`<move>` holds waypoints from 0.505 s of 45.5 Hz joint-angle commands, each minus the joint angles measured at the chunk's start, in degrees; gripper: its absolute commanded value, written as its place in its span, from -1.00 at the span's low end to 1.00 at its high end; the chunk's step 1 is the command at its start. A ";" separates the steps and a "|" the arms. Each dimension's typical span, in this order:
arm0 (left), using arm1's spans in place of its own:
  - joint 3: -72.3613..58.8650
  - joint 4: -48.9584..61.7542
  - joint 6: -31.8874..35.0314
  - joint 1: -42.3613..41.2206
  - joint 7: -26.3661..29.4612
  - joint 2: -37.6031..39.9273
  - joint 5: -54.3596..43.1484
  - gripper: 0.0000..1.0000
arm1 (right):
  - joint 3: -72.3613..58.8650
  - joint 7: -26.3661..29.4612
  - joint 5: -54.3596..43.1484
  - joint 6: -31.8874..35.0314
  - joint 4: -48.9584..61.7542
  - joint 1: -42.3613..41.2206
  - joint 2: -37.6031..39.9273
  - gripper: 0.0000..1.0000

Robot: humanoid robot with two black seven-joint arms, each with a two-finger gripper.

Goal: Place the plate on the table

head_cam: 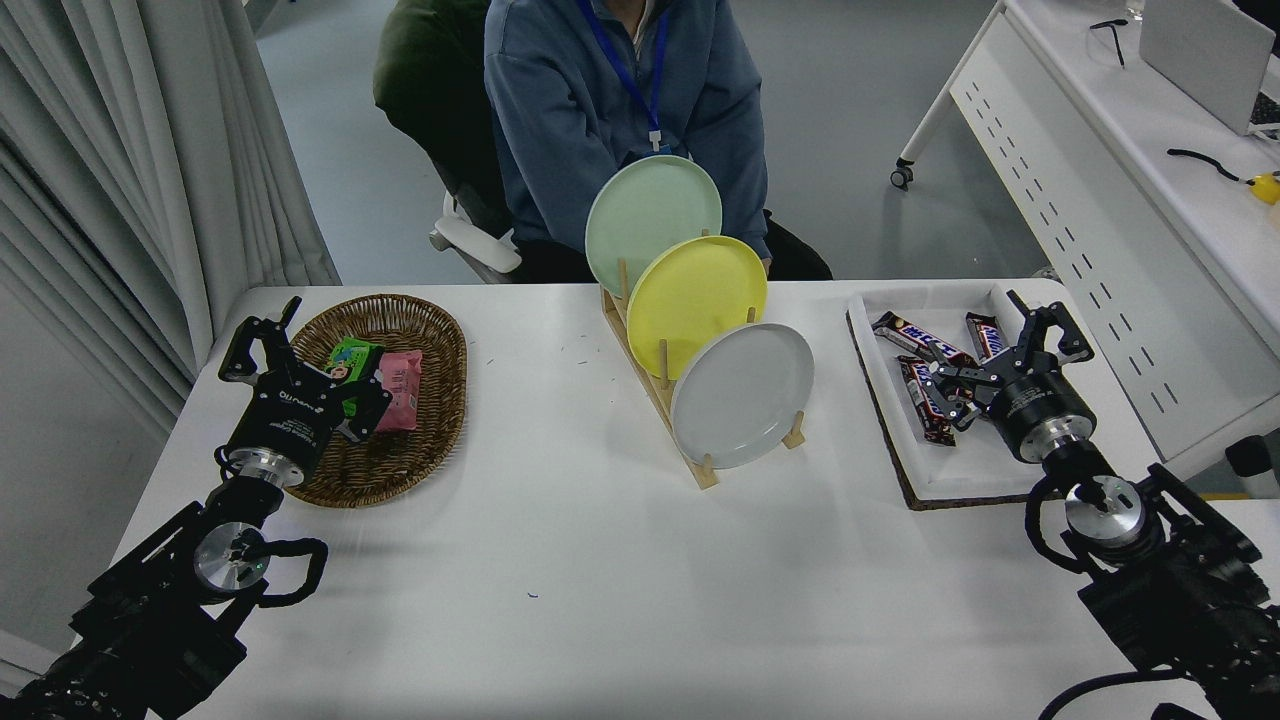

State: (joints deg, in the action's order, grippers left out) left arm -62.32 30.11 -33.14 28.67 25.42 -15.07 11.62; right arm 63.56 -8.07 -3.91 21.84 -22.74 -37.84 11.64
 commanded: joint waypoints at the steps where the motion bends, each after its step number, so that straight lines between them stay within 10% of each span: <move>1: 0.00 -0.05 0.00 -0.02 -0.02 -0.04 -0.02 1.00 | -4.84 0.16 0.13 -0.31 2.26 -1.71 1.54 0.98; 23: 0.00 -0.05 0.00 -0.02 -0.02 0.04 -0.02 1.00 | -41.90 0.16 -0.84 -2.24 1.21 -11.10 11.20 0.98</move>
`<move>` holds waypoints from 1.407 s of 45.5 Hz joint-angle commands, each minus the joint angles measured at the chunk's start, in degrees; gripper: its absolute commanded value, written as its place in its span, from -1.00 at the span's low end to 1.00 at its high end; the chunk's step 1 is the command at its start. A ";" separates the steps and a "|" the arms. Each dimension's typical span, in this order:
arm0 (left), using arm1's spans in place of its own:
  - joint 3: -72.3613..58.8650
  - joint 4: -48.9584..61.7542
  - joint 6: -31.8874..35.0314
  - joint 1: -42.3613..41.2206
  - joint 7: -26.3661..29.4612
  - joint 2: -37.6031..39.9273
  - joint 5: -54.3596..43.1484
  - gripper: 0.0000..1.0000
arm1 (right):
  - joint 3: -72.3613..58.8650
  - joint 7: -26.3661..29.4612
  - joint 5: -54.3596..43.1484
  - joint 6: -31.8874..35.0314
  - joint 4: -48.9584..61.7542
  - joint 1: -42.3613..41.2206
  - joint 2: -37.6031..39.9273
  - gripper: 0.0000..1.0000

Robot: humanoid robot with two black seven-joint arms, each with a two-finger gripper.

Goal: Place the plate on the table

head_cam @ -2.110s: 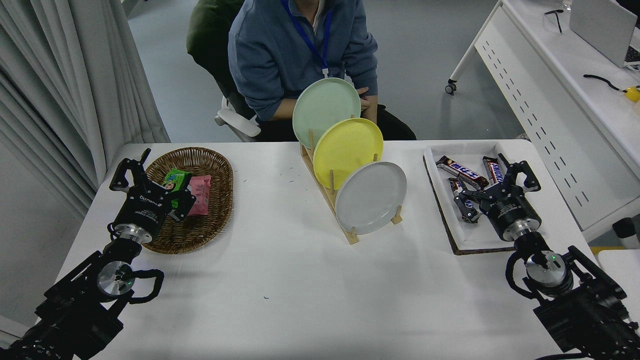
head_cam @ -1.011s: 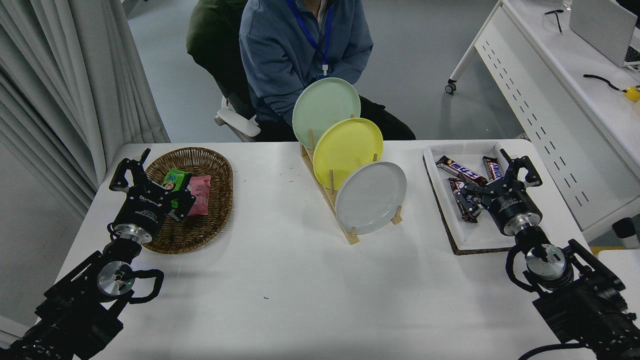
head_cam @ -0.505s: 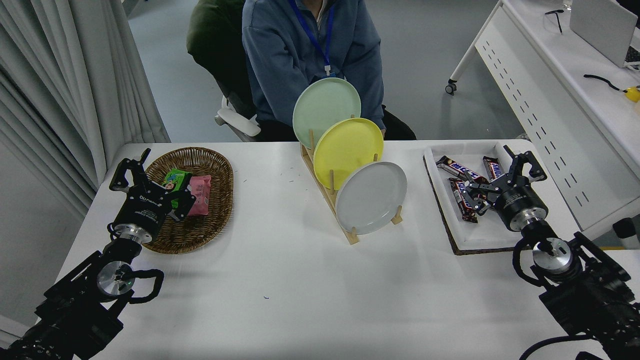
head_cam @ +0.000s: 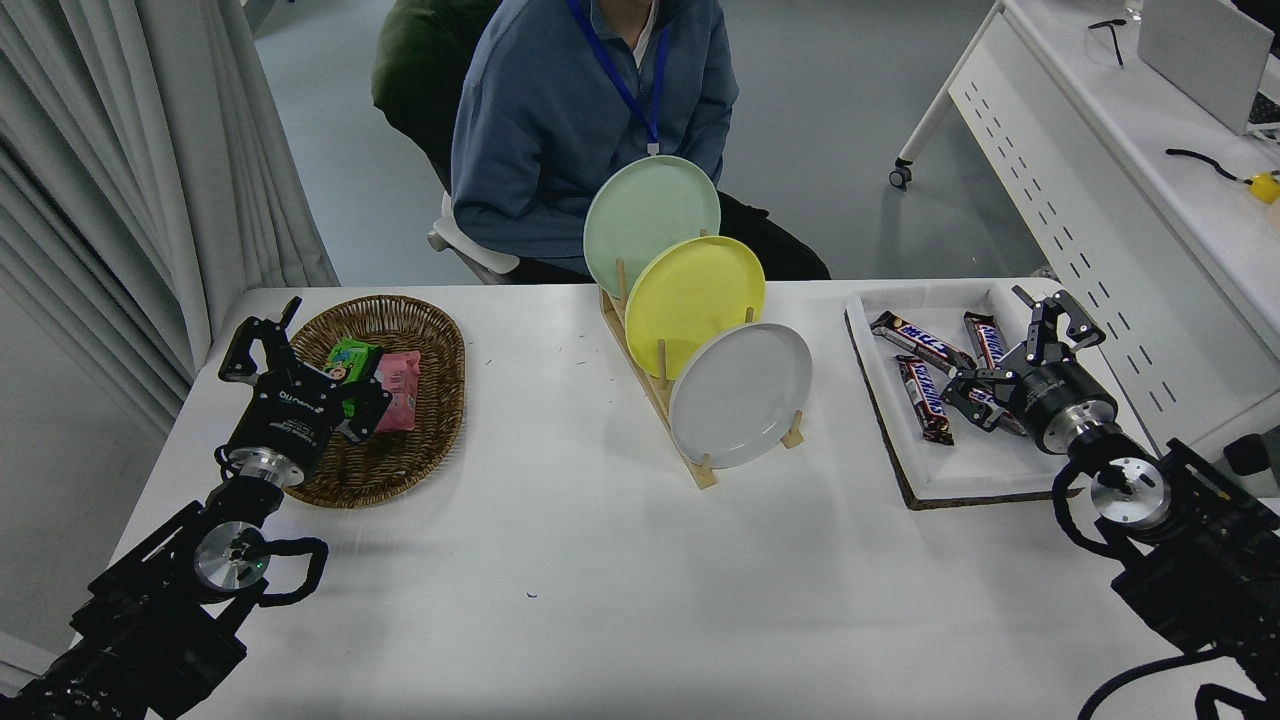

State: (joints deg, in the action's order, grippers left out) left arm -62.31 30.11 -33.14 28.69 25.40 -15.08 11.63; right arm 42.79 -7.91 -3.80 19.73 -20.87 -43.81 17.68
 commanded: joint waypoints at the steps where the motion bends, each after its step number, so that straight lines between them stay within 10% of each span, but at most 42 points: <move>1: 0.00 0.04 0.00 -0.04 0.00 0.05 -0.03 1.00 | -24.65 0.00 -0.69 0.05 -0.93 -6.28 5.95 0.98; 21: 0.00 0.04 0.00 -0.04 0.00 0.05 0.06 1.00 | -50.18 0.00 1.16 16.04 -4.80 -14.90 13.96 0.98; 45: 0.00 -0.05 0.00 0.05 0.00 -0.04 0.06 1.00 | -55.88 0.35 8.02 13.06 -8.83 -19.47 14.13 0.98; 64: 0.00 0.04 0.00 0.05 0.00 -0.04 -0.03 1.00 | -63.18 0.27 2.83 6.13 -33.35 -24.74 24.32 0.98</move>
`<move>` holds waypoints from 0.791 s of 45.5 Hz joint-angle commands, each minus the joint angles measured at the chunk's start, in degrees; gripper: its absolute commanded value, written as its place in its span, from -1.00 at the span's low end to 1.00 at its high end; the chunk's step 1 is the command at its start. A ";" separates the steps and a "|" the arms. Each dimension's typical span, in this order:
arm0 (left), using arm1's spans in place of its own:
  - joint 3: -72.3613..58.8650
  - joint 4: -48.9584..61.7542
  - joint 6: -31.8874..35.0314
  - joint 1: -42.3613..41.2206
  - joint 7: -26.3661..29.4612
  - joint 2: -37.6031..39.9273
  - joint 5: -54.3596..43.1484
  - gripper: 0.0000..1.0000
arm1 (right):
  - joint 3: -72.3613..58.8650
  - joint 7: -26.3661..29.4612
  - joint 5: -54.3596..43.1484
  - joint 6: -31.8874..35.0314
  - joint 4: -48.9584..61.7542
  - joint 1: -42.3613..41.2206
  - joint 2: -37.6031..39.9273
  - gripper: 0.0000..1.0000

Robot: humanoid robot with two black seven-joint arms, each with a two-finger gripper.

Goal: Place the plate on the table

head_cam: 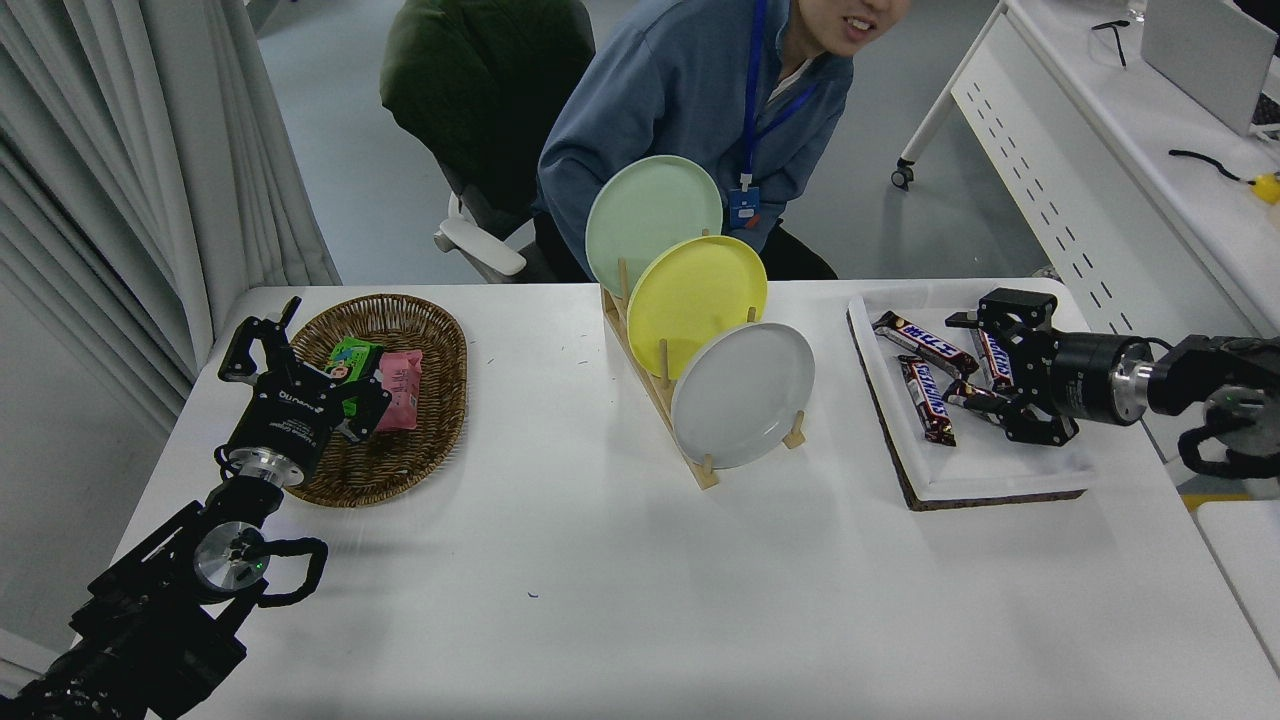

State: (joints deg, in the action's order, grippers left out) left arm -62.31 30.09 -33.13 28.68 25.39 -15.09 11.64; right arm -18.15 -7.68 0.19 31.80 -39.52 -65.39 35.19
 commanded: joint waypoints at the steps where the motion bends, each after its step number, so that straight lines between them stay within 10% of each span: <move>1: 0.00 0.05 -0.01 -0.02 0.01 -0.03 -0.03 1.00 | -2.16 0.03 -1.07 -7.36 -15.66 -3.43 7.17 0.98; 21: 0.00 0.05 -0.01 -0.02 0.01 0.06 -0.03 1.00 | 6.11 2.14 18.35 -39.18 -25.87 -3.78 4.11 0.98; 36: 0.00 0.05 -0.01 0.06 0.01 -0.03 -0.03 1.00 | 7.60 7.33 20.03 -38.93 -25.87 -5.97 -5.57 0.98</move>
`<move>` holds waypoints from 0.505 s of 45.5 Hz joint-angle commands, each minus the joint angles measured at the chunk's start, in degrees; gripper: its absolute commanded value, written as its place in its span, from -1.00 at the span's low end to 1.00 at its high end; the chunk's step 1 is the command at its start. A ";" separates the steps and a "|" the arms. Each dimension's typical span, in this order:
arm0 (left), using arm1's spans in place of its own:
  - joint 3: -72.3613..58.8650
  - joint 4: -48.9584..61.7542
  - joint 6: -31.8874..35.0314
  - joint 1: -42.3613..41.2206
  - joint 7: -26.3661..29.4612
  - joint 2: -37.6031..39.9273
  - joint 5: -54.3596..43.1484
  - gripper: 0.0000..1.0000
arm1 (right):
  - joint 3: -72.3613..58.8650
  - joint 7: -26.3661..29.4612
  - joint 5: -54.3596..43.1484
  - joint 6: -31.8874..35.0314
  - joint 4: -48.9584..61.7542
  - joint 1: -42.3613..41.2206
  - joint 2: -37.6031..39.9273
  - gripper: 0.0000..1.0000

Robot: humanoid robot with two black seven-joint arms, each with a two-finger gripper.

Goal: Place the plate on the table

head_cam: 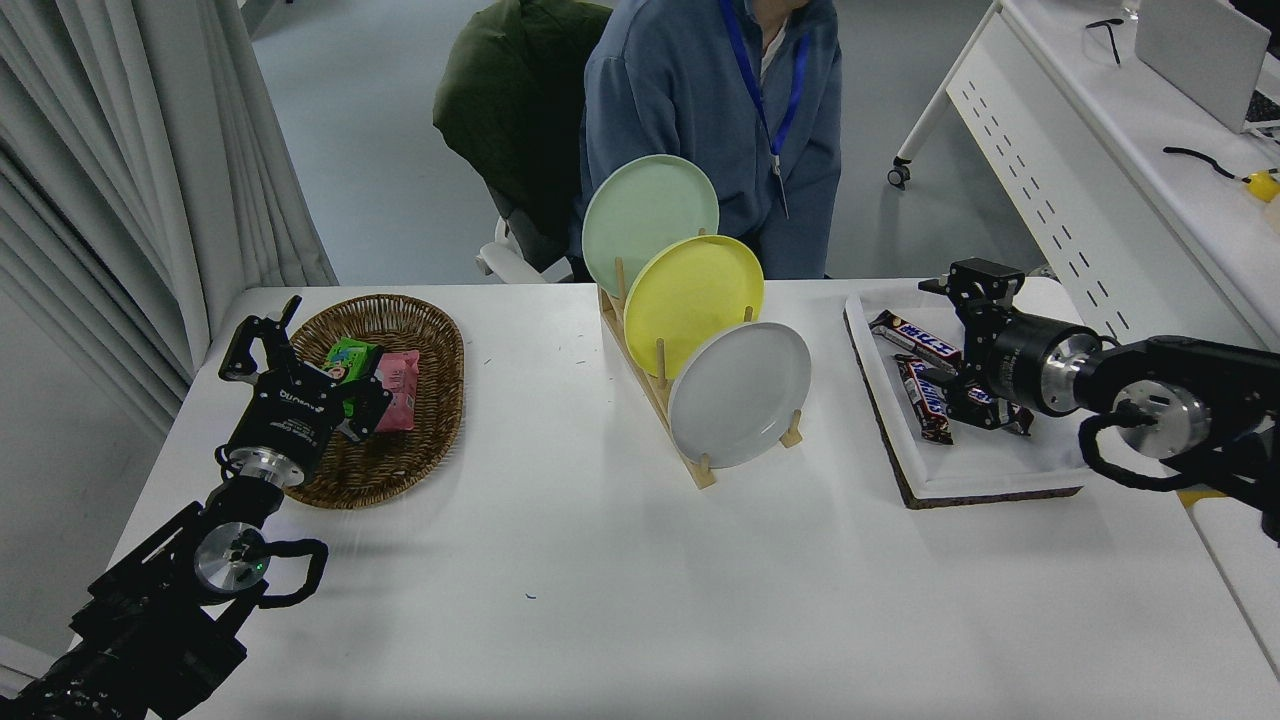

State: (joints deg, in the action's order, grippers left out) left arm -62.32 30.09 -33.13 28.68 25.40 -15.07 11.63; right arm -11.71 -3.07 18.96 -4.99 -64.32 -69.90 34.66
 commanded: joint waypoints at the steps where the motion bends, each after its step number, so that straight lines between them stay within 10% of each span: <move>1: 0.00 -0.03 -0.01 0.06 0.00 0.04 0.06 1.00 | 1.17 2.72 0.47 -1.61 -1.07 -1.81 -5.21 0.98; 23: 0.00 -0.03 -0.01 0.06 0.00 0.04 -0.03 1.00 | 0.64 2.72 -9.55 8.24 4.63 -3.93 -11.27 0.98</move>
State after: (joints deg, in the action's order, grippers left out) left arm -62.31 30.11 -33.13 28.69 25.40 -15.07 11.63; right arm -10.68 -0.59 11.73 -0.63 -63.79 -73.08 26.65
